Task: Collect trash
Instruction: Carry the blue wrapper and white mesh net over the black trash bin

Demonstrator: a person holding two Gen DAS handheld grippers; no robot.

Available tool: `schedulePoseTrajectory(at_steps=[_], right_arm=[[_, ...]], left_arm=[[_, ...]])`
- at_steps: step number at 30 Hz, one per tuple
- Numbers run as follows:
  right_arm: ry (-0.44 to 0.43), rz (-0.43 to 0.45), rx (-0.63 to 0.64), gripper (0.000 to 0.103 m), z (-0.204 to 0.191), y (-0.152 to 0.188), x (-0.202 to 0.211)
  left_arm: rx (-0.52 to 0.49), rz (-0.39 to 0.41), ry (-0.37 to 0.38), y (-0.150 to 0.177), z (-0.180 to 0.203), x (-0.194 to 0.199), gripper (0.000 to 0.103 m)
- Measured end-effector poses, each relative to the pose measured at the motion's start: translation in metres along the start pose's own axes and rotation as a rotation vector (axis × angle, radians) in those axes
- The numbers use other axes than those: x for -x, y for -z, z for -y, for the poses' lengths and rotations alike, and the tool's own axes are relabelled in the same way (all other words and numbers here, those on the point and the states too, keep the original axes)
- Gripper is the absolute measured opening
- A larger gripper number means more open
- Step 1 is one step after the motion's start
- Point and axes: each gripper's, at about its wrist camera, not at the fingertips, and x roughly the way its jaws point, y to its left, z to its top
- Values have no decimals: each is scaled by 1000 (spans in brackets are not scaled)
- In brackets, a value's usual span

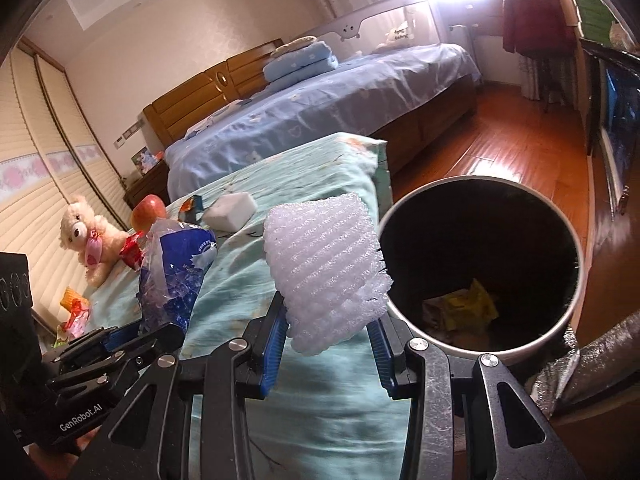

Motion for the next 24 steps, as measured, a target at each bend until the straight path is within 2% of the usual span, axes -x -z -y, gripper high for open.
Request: schedulePoseTrajectory(at_steps=[24], right_arm=[[115,39,-73,40,61,-12,17]], left_arm=[[-78,-39,73,-26,58,-39,32]])
